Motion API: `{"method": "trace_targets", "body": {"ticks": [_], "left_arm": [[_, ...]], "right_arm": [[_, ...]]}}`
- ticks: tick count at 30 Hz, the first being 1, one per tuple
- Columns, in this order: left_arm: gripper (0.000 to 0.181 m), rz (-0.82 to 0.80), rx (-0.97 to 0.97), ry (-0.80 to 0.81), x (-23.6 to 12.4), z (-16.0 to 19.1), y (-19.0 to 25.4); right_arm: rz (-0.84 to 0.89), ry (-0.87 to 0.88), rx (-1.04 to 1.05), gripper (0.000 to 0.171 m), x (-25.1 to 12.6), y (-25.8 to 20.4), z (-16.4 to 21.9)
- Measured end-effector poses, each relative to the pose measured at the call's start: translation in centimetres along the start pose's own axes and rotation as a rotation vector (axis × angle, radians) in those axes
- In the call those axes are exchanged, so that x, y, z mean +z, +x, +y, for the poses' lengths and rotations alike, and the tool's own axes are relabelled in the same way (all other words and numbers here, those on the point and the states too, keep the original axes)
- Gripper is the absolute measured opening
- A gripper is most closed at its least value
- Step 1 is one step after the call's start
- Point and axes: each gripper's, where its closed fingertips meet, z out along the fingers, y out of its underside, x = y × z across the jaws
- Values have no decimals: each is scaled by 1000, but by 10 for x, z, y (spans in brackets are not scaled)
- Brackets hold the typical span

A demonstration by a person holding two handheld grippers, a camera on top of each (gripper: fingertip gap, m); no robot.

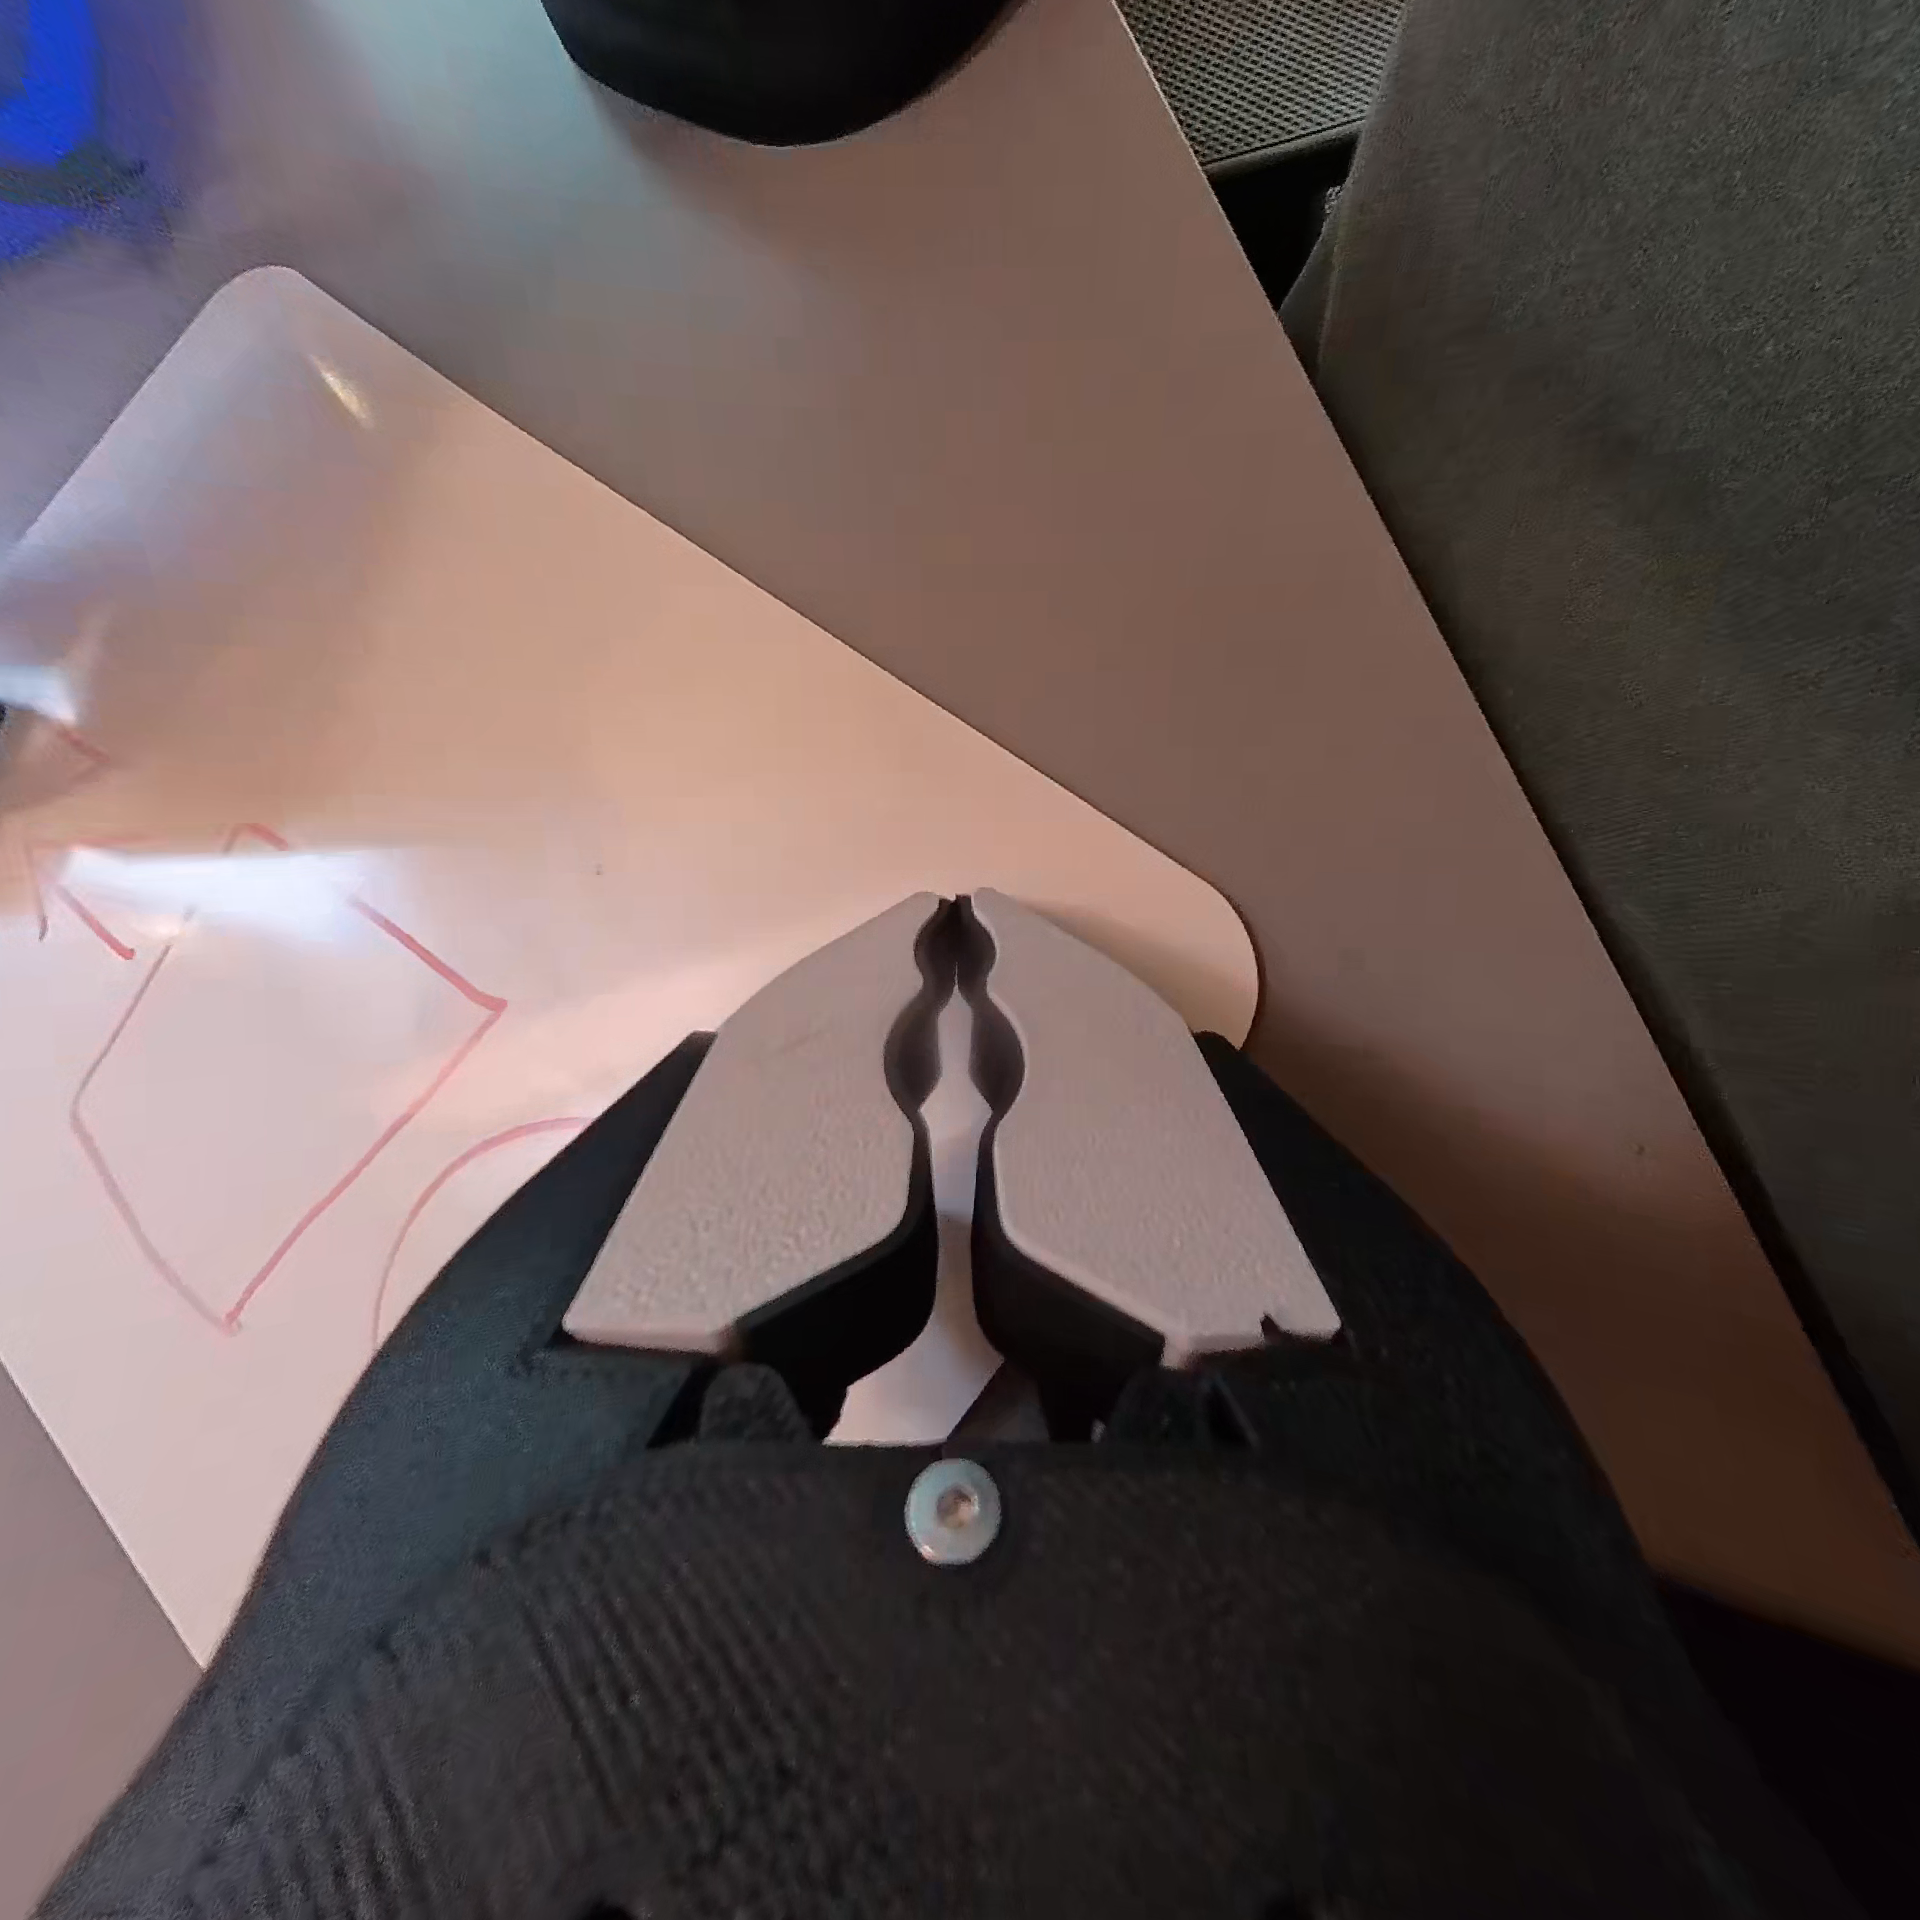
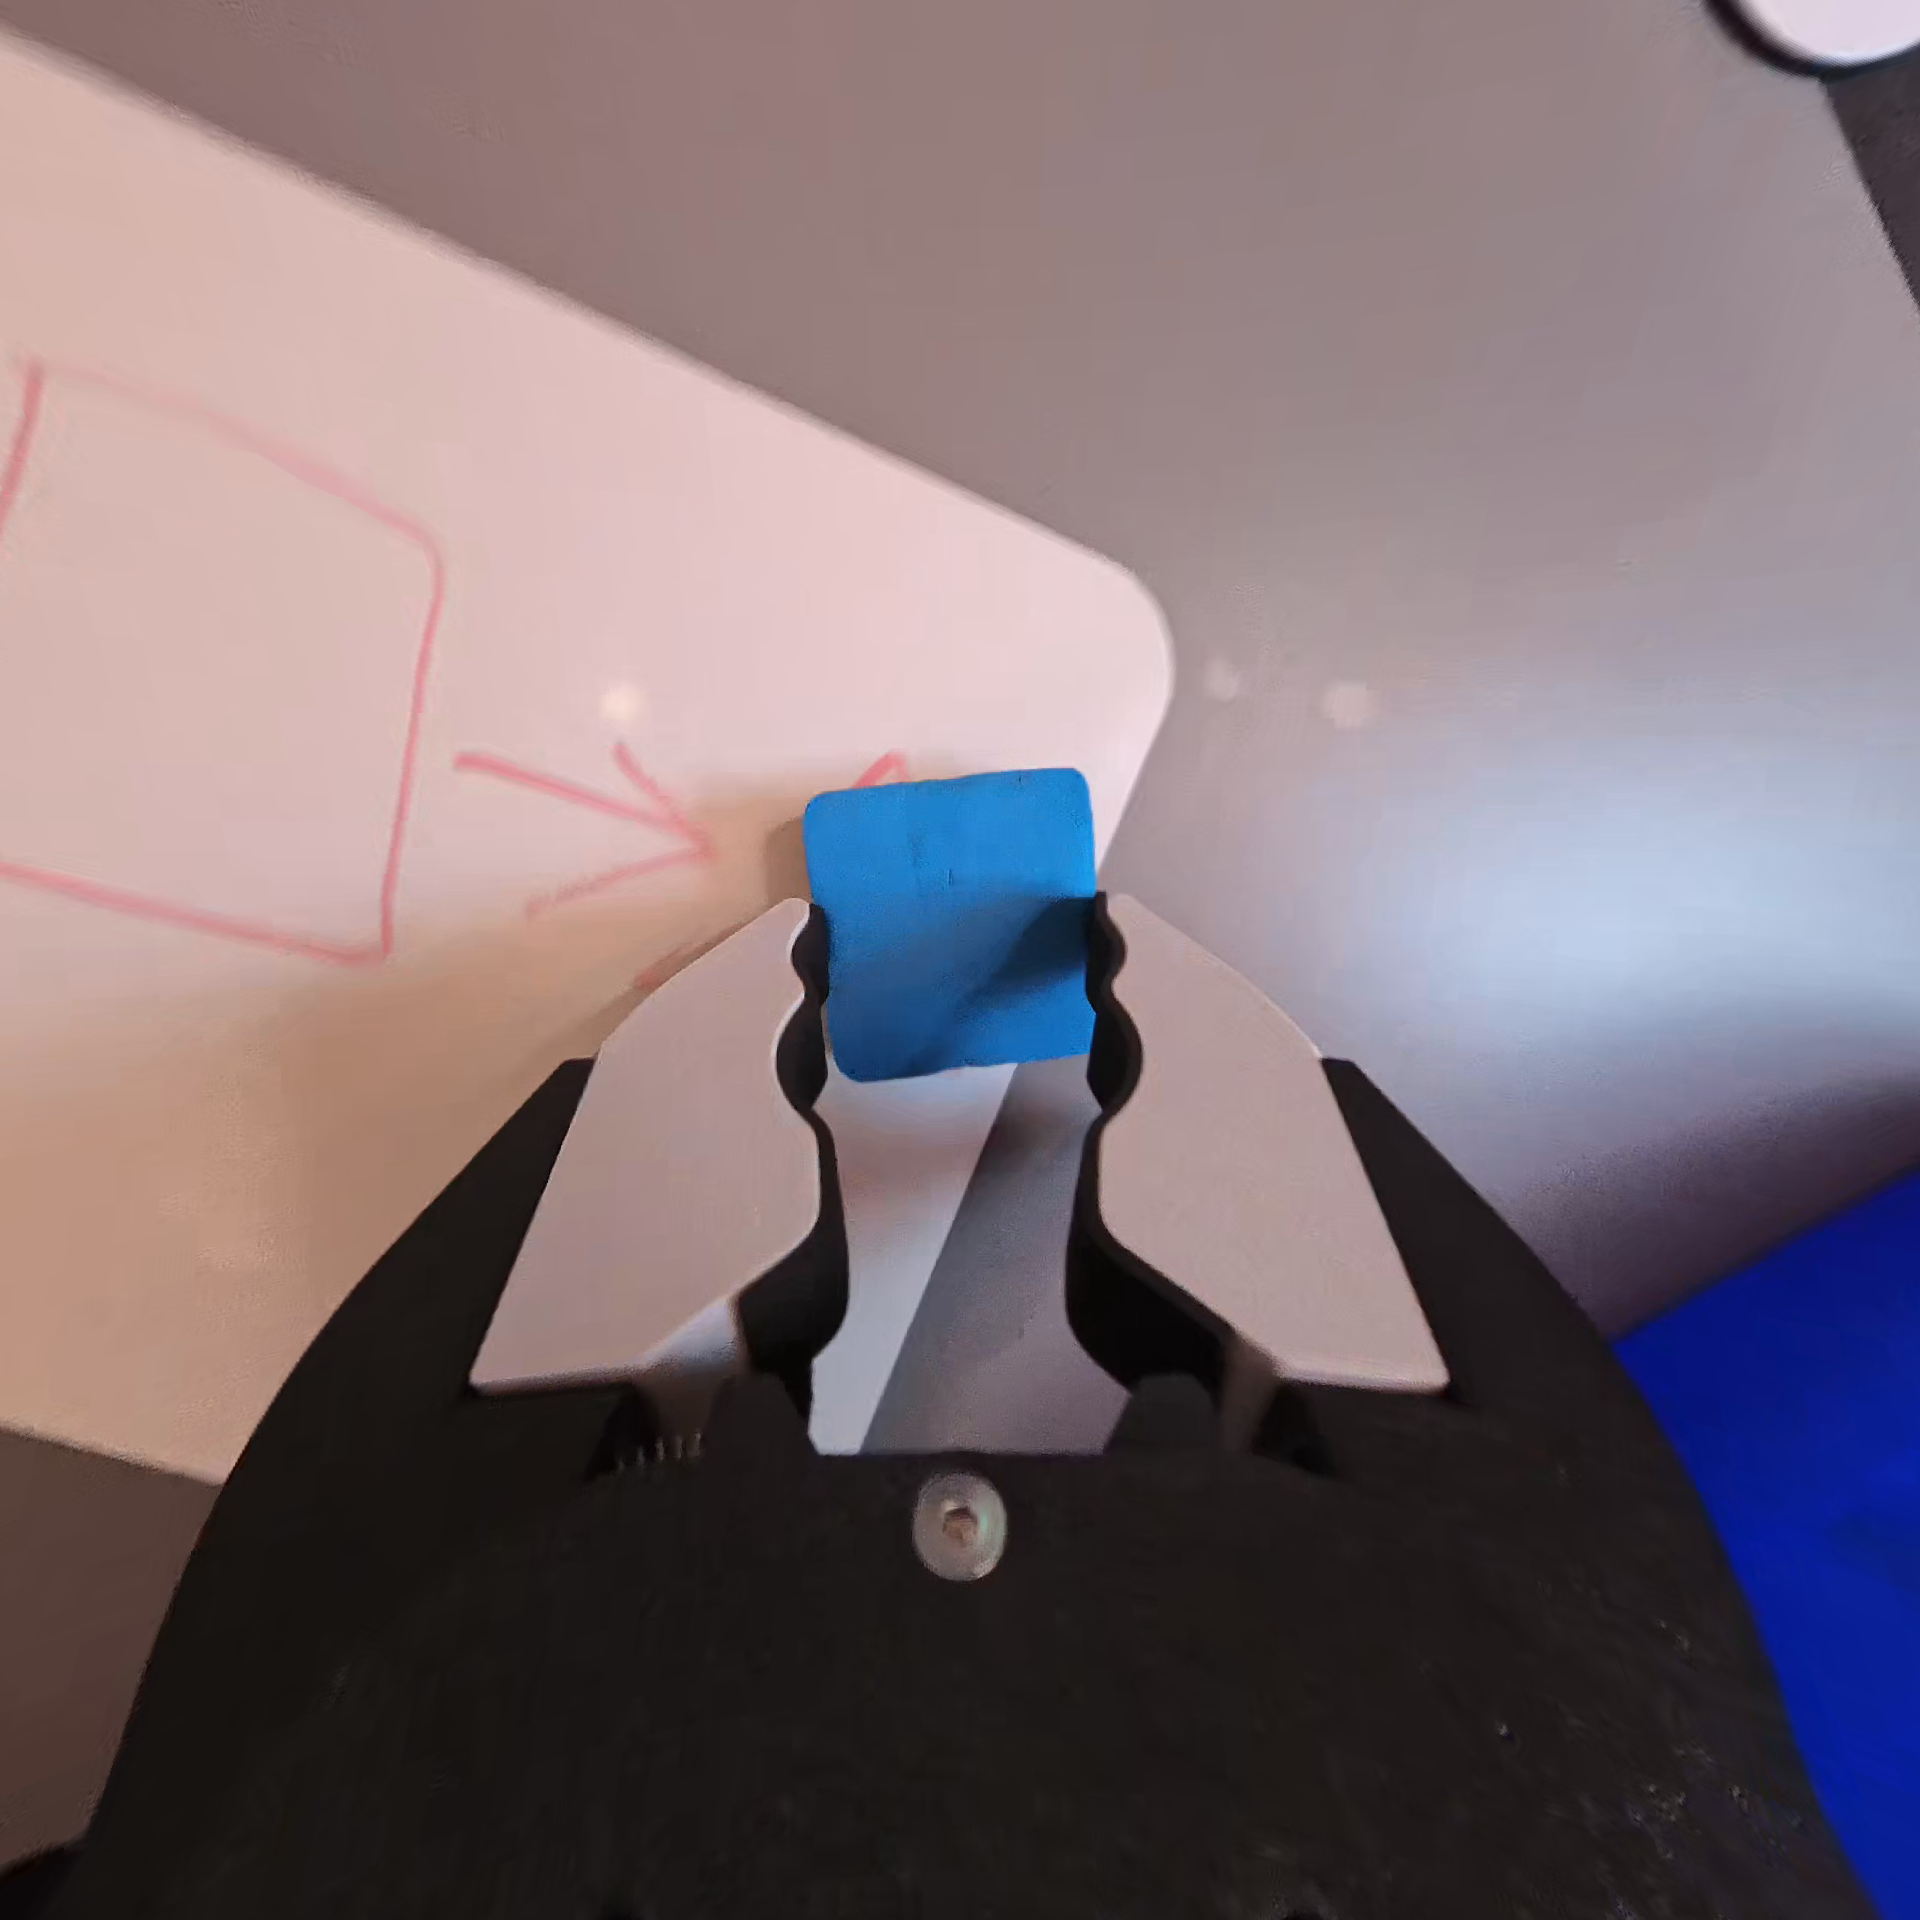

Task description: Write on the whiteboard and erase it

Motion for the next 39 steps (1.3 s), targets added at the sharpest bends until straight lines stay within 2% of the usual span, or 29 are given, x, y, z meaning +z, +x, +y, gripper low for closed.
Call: {"method": "trace_targets", "body": {"ticks": [1,3,5,6,8,10,12,14,15,17,19,20,22,24,27,29,31,33,34,37,39], "left_arm": [[0,-9,2,-1,0,0,-1],[0,-19,3,-9,-1,2,-3],[0,-16,-5,-4,-1,2,-2],[0,-15,-4,-4,-1,2,-2],[0,-13,2,-6,-1,1,-1],[0,-17,5,-7,-1,1,-1],[1,-19,3,-7,-1,1,-1],[1,-14,-1,-5,-1,1,-1],[1,-15,0,-5,-1,1,-1],[0,-16,7,-5,0,1,0],[0,-20,10,-7,-1,1,0],[0,-18,6,-5,-1,1,1],[0,-19,4,-5,-1,1,1],[0,-21,2,-6,-1,1,0],[0,-22,7,-8,-1,0,1],[0,-22,6,-7,-1,1,1],[0,-18,3,-5,-1,1,2],[1,-20,0,-9,-1,1,1],[0,-21,-1,-9,-1,1,2],[0,-22,6,-11,-1,1,2],[0,-21,8,-10,-2,1,3]], "right_arm": [[-15,21,2,48,3,-4,-8],[-72,27,-122,48,3,-45,-14],[-109,-1,-223,48,-5,-76,-1],[-104,-12,-212,48,-9,-71,7],[-21,-45,-69,48,-10,-25,16],[-1,-28,23,48,-4,-2,8],[-29,-4,-68,48,-1,-31,-1],[-72,-21,-159,48,-9,-66,9],[-70,-43,-162,48,-14,-66,19],[10,-84,-23,48,-18,-24,34],[52,-66,99,48,-13,5,29],[50,-41,82,48,-10,0,21],[-24,-10,-29,48,-9,-43,13],[-70,-47,-114,48,-20,-70,30],[42,-97,45,48,-25,-15,49],[58,-58,109,48,-16,1,33],[4,-15,-3,48,-9,-34,13],[-78,-60,-107,48,-16,-73,22],[-98,-87,-102,48,-21,-74,32],[34,-103,47,48,-19,-7,39],[22,-39,87,48,-8,-2,17]]}}
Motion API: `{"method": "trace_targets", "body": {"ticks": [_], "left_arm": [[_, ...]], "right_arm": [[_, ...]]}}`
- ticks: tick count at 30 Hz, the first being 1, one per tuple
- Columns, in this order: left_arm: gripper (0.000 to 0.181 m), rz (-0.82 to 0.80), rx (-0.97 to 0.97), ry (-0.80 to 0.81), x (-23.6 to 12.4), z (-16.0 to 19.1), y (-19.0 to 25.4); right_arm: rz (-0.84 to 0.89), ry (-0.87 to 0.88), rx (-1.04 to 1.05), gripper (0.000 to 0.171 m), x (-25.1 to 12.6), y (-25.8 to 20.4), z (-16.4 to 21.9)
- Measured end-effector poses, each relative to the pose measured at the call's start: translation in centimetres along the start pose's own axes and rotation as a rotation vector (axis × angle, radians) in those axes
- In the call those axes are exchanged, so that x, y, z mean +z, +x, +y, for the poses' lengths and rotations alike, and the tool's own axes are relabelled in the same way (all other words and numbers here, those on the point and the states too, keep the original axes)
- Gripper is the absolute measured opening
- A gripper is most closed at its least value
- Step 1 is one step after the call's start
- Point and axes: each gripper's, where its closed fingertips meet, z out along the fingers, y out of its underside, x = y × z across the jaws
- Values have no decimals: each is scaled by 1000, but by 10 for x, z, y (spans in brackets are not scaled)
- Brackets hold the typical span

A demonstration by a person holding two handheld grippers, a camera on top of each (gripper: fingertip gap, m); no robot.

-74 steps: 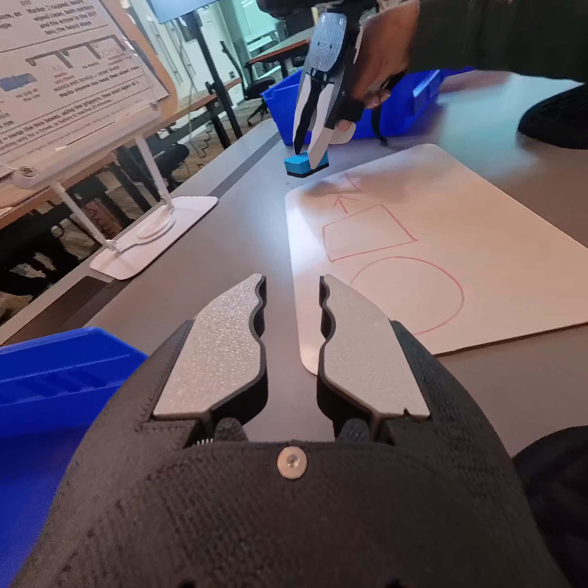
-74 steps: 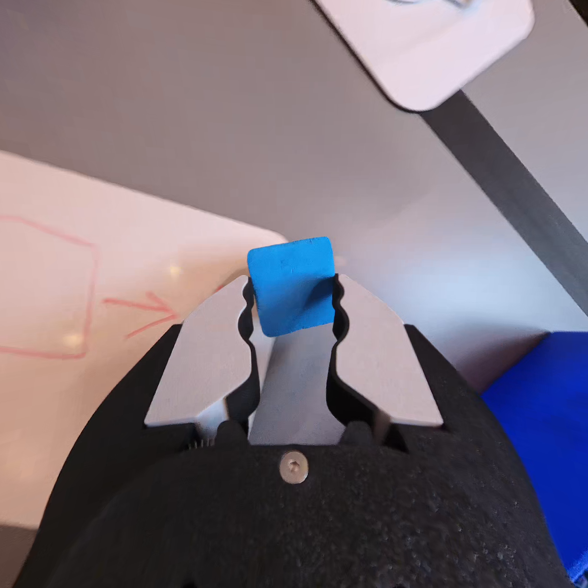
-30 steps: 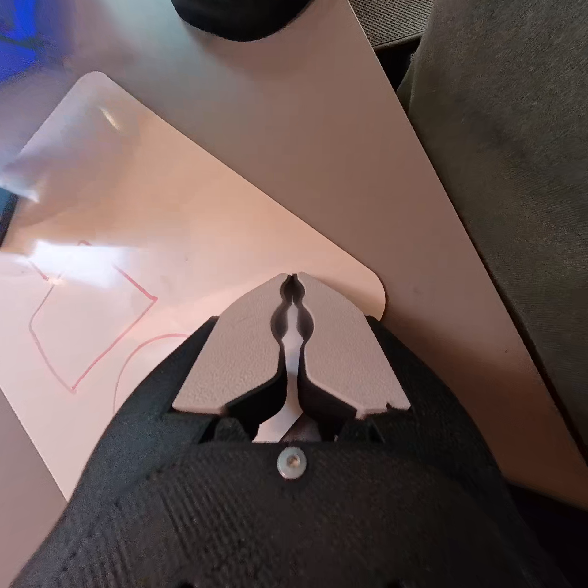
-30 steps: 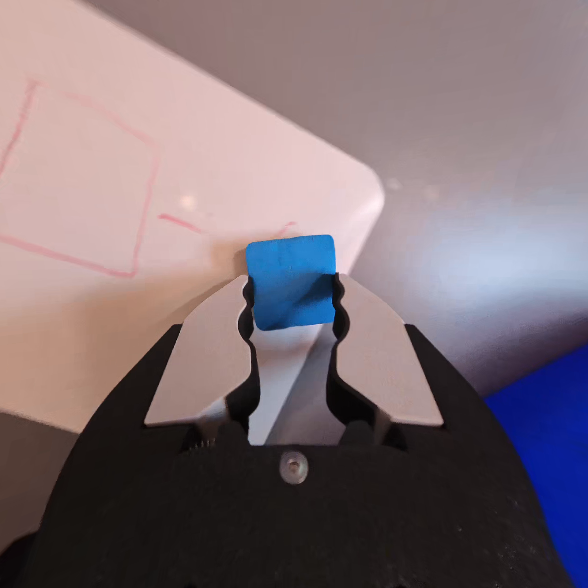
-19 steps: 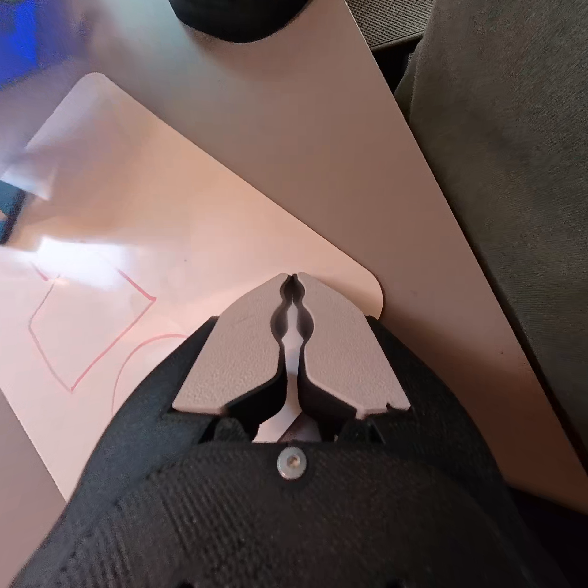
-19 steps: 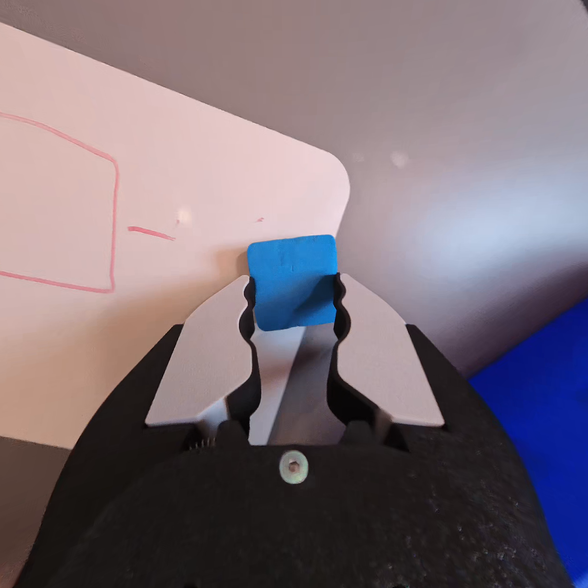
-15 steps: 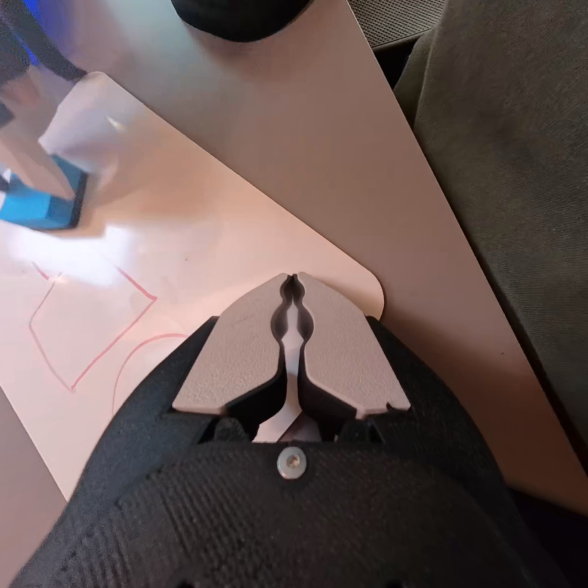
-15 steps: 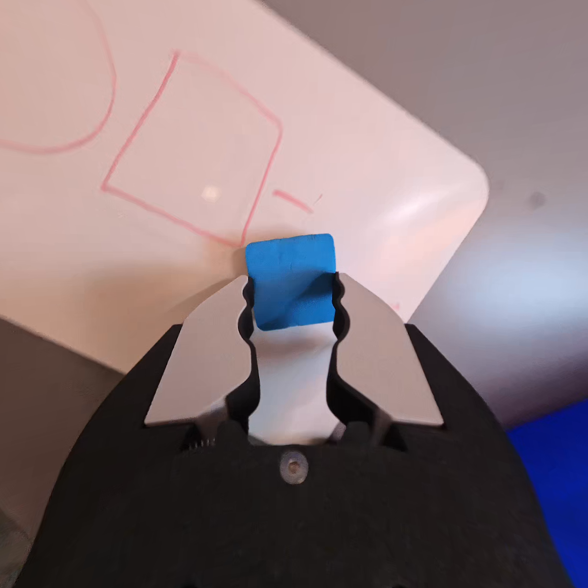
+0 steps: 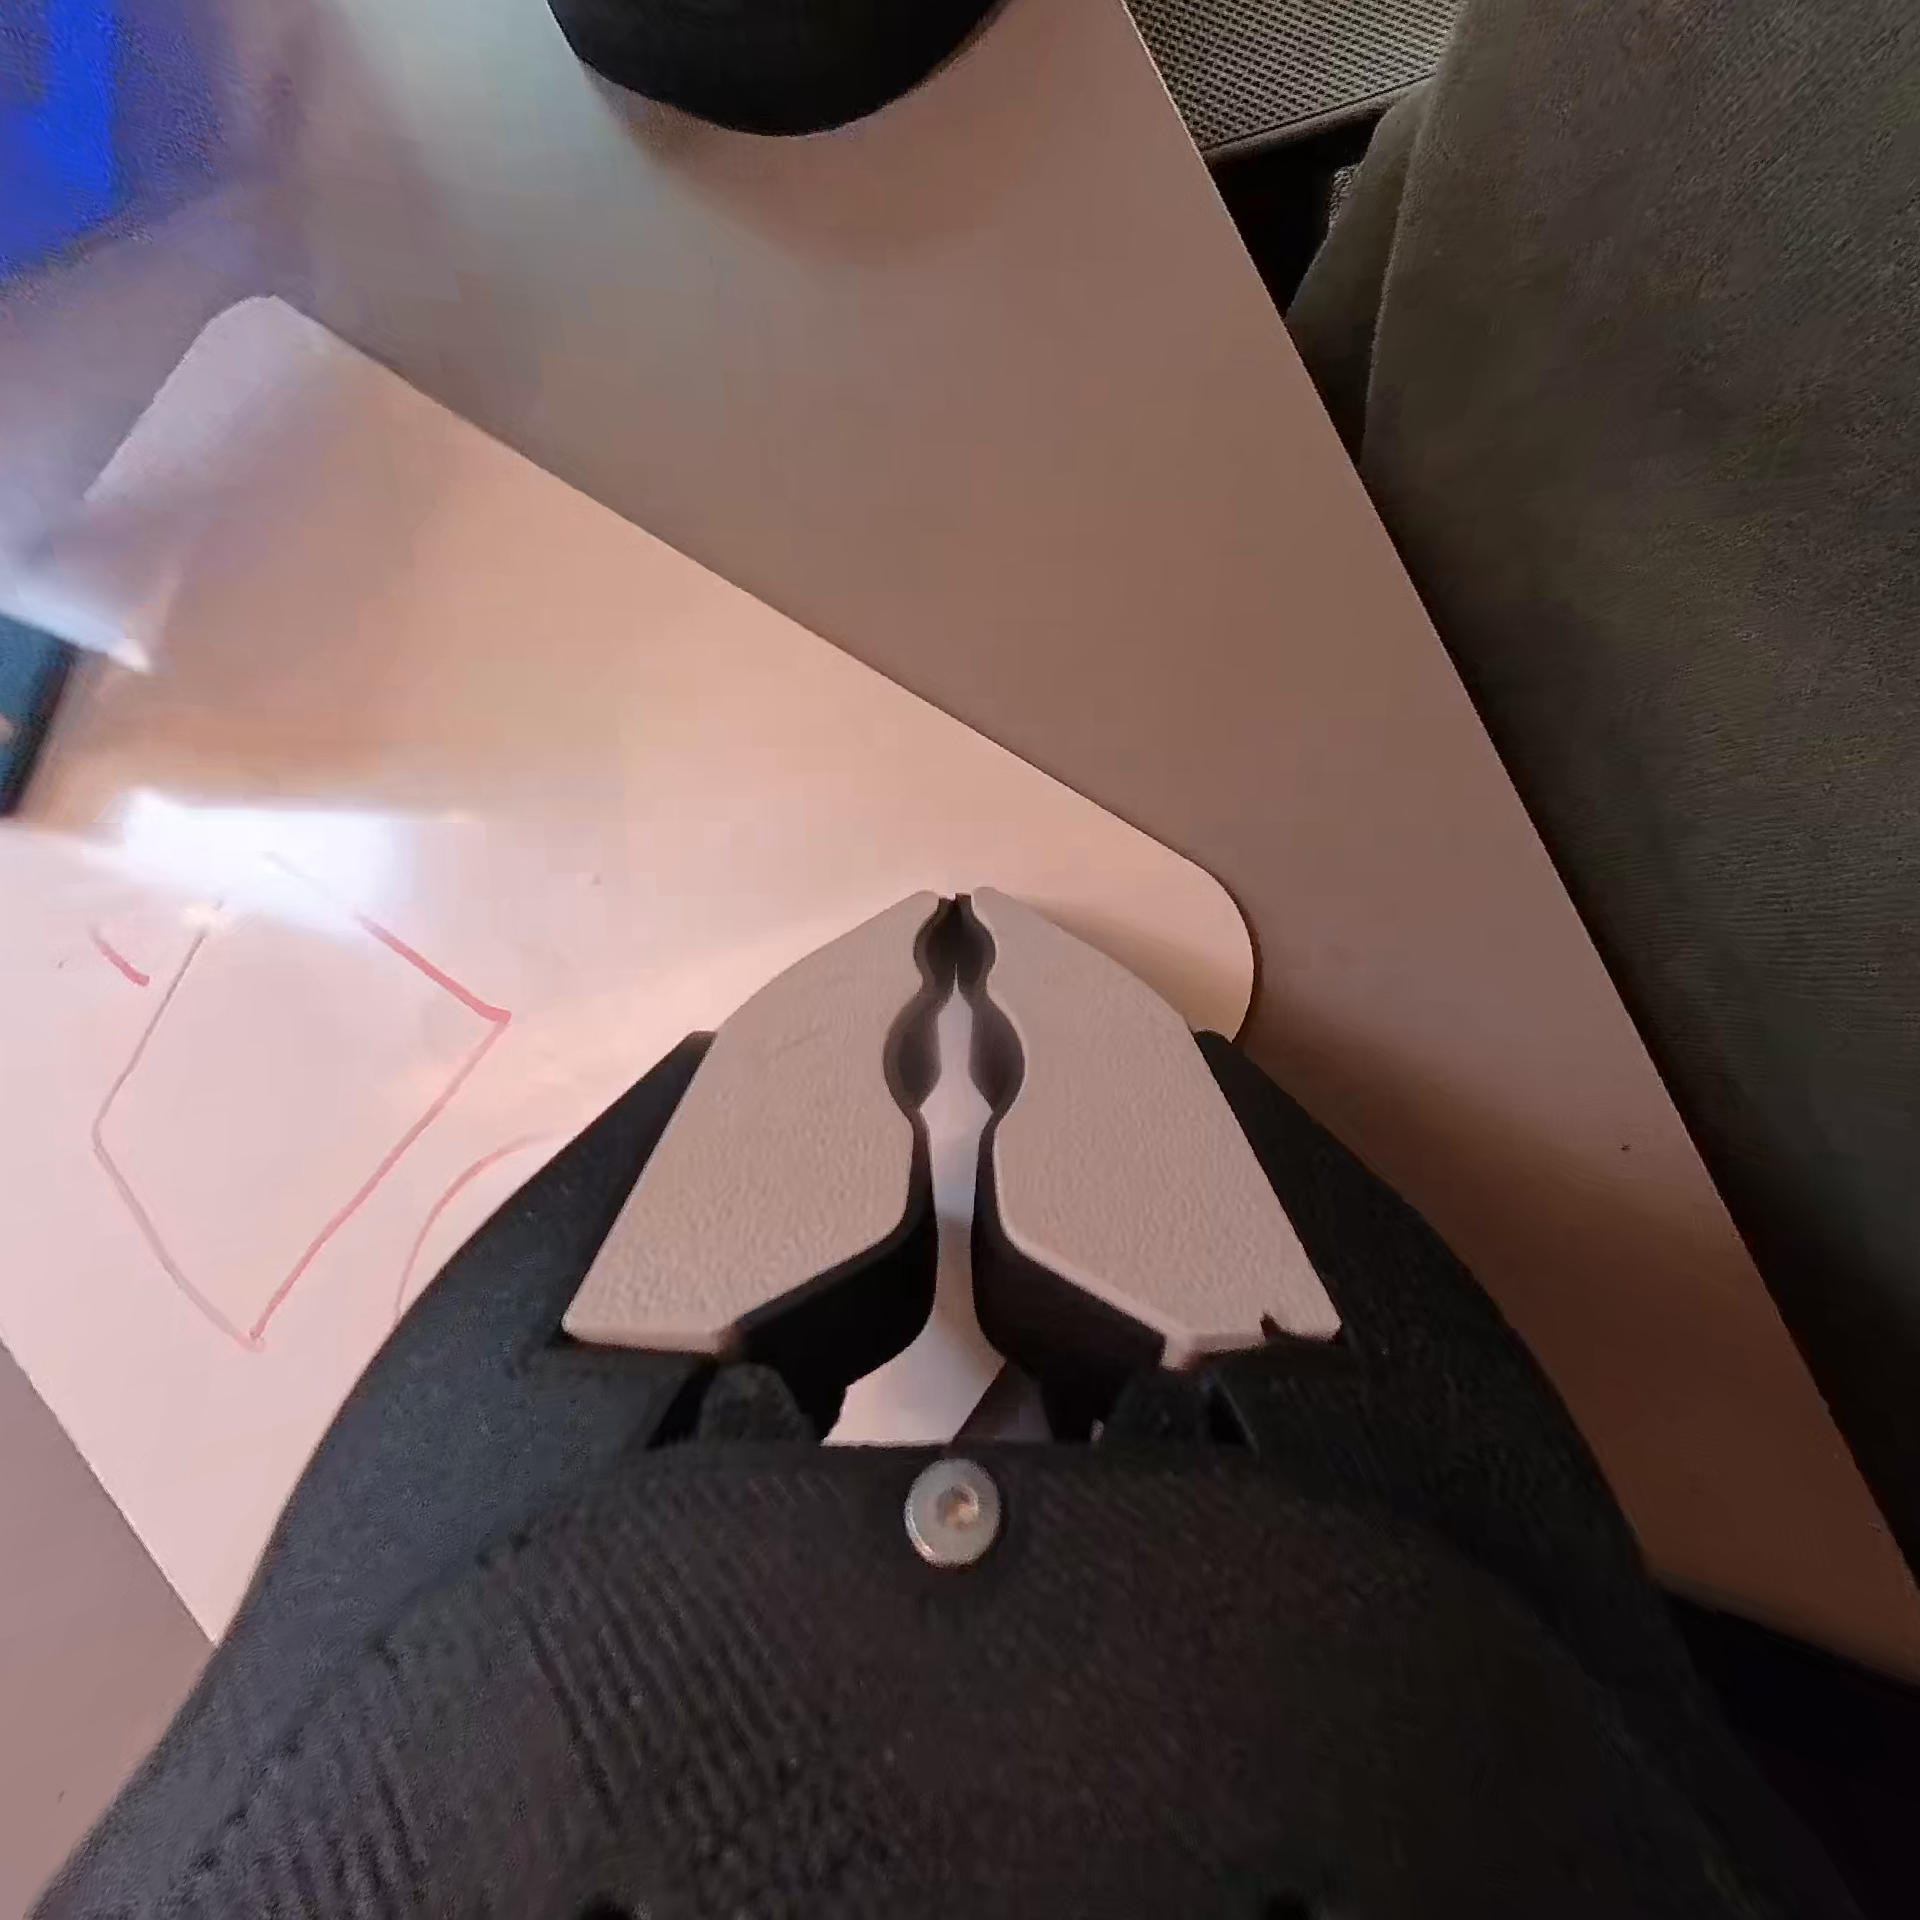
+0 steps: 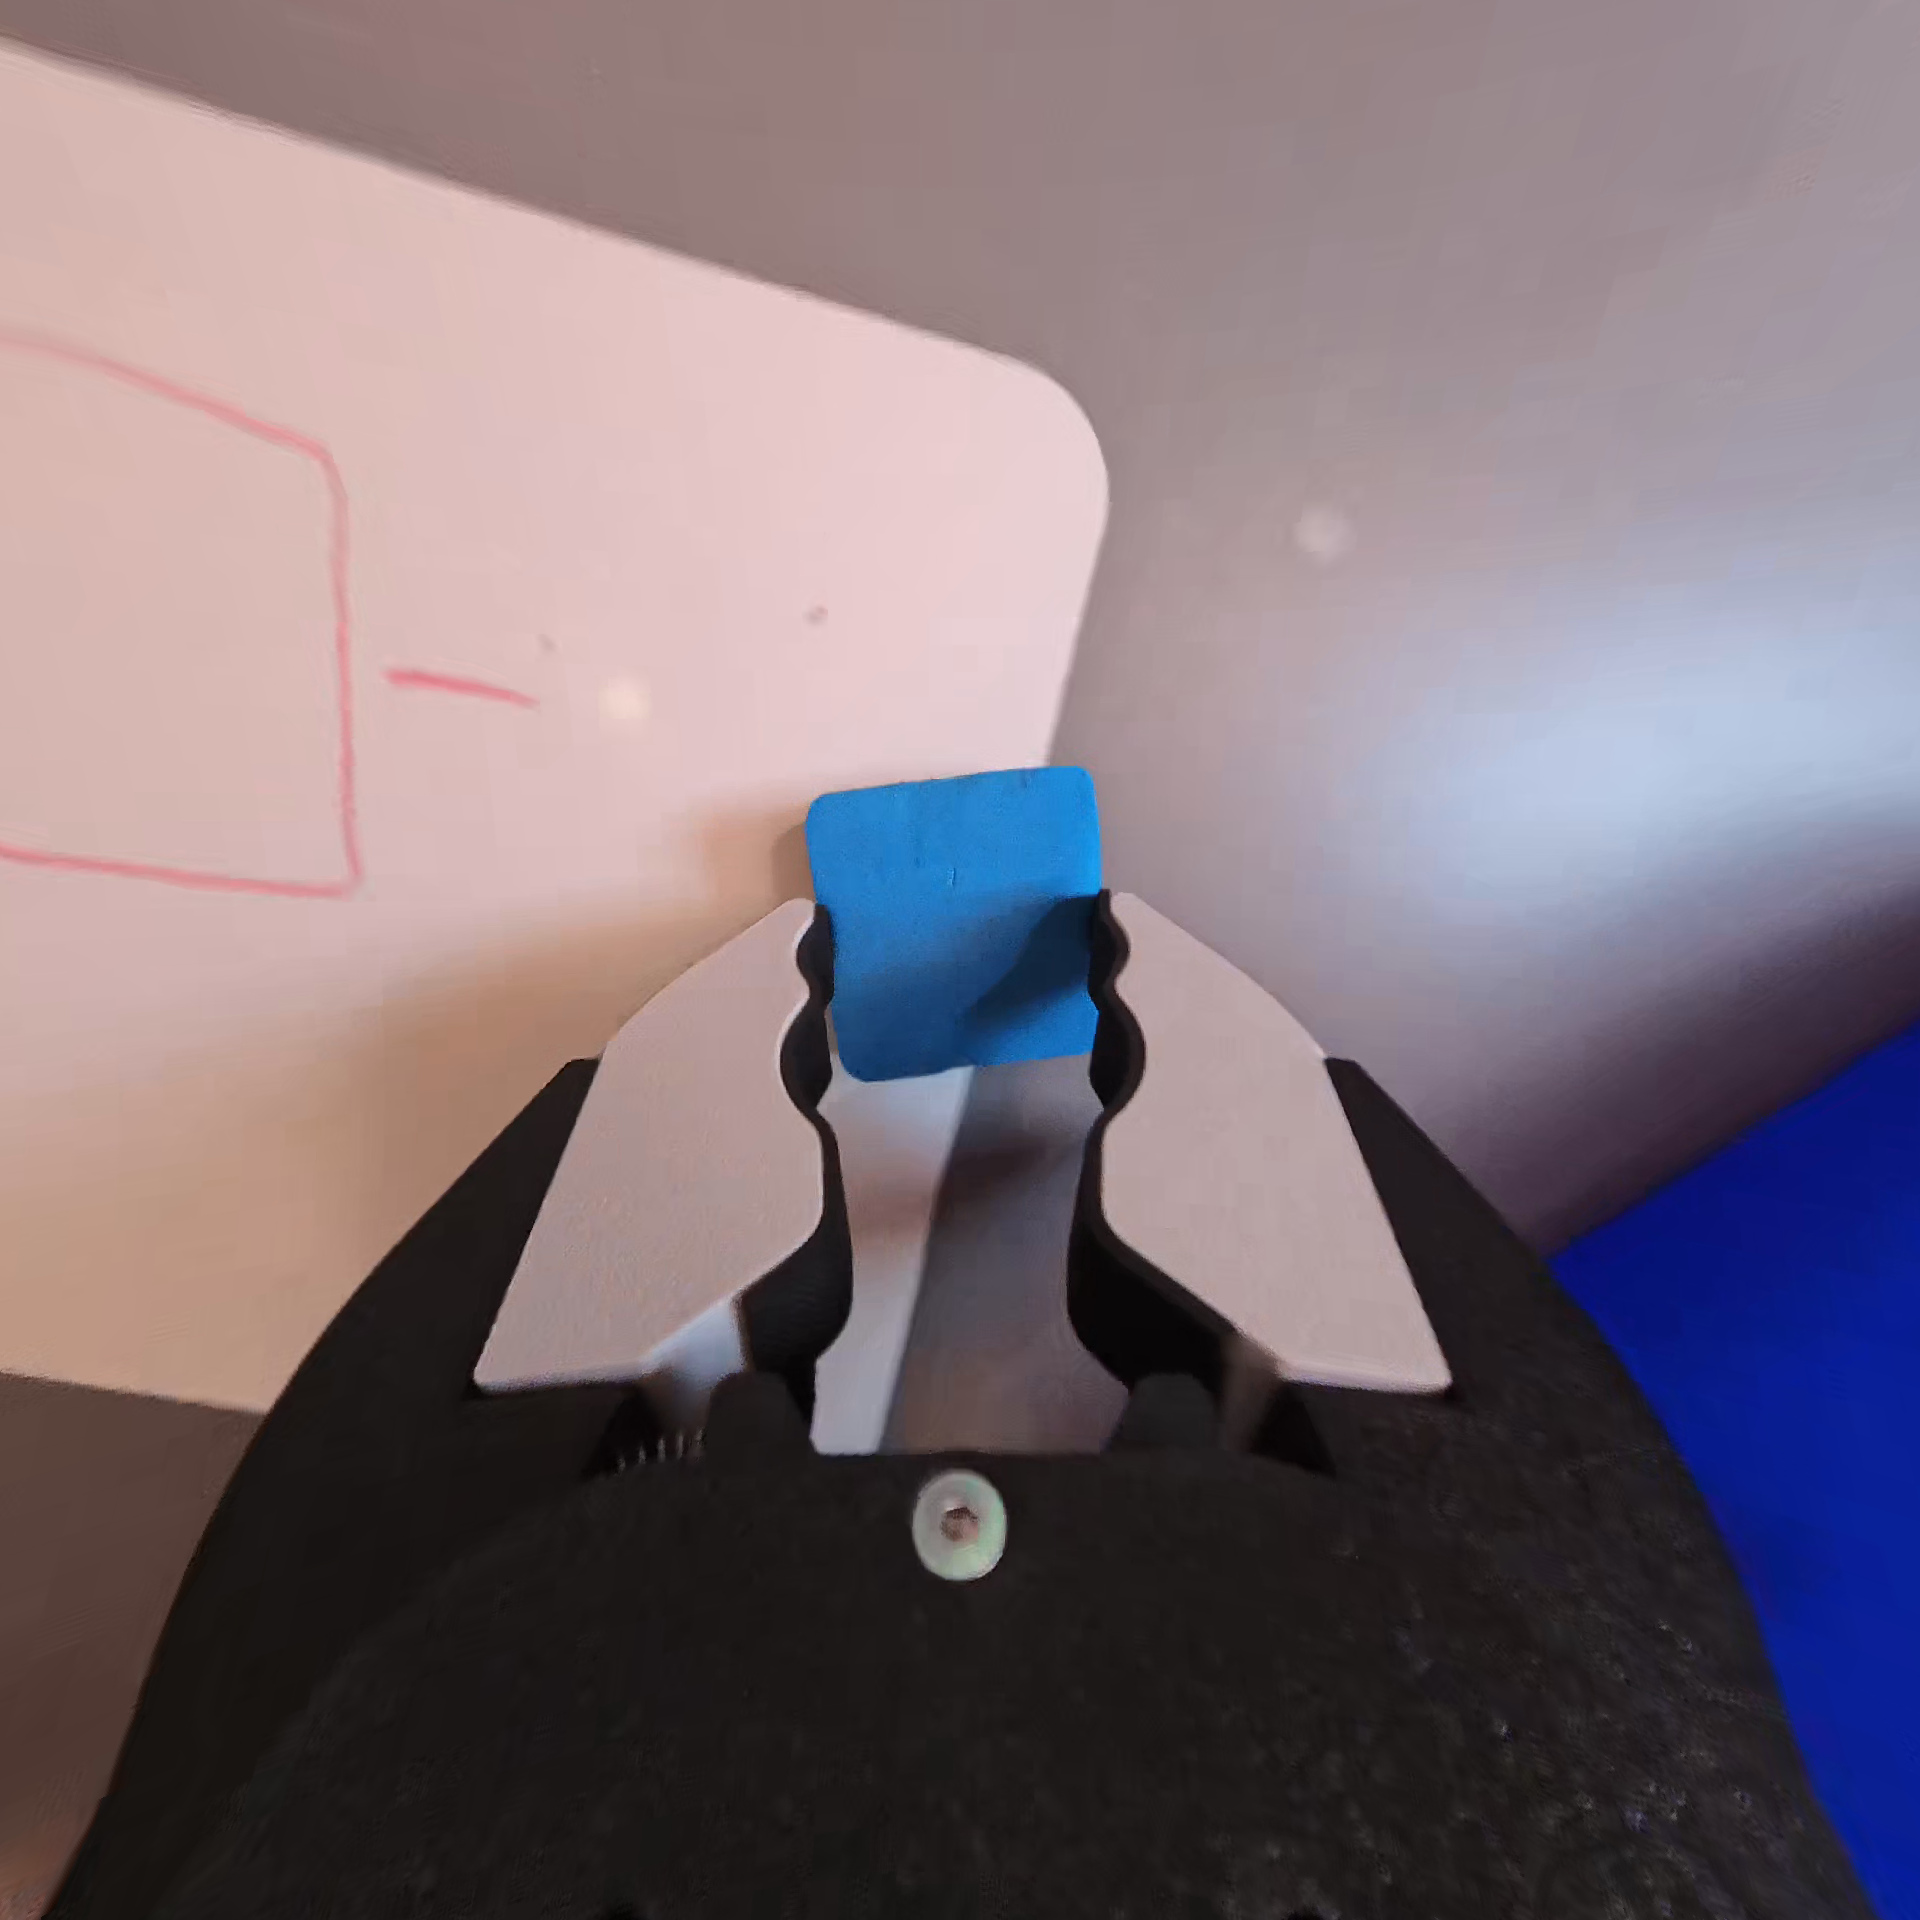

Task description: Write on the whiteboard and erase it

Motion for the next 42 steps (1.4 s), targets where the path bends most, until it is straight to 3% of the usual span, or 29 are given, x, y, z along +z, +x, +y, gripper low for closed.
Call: {"method": "trace_targets", "body": {"ticks": [4,6,9,11,14,16,18,19,21,24,26,29,32,35,39,40,42], "left_arm": [[0,5,-3,2,0,0,1],[0,6,1,2,0,0,1],[0,3,7,3,-1,0,2],[0,6,6,4,-1,0,1],[0,10,5,5,-1,1,1],[0,10,8,3,-1,1,1],[0,11,9,2,-1,1,1],[1,6,9,2,-1,1,1],[0,-1,12,2,-2,2,0],[0,3,5,4,-2,3,-1],[0,3,16,3,-2,2,0],[1,-13,33,-12,-2,2,1],[0,-16,35,-12,-2,2,2],[0,-21,40,-17,-3,2,2],[0,-32,53,-22,-3,1,5],[0,-38,54,-23,-3,1,5],[0,-27,44,-11,-3,1,8]], "right_arm": [[-138,-35,-298,48,-5,-82,0],[-95,-100,-250,48,-3,-56,-3],[-69,-15,-147,48,21,-23,-50],[-145,20,-278,48,25,-68,-66],[-259,-63,-458,48,4,-131,-29],[-221,-85,-428,48,0,-110,-17],[-91,-78,-311,48,13,-53,-35],[-101,-49,-263,48,20,-46,-49],[-143,-12,-368,48,23,-82,-62],[-208,-34,-538,48,4,-149,-28],[-173,-67,-460,48,-1,-127,-14],[-38,-65,-303,47,12,-62,-35],[-135,-8,-436,47,13,-129,-46],[-212,-38,-591,47,-5,-191,-14],[-117,-61,-422,47,5,-125,-26],[-119,-39,-386,47,10,-120,-38],[-165,10,-471,47,13,-156,-49]]}}
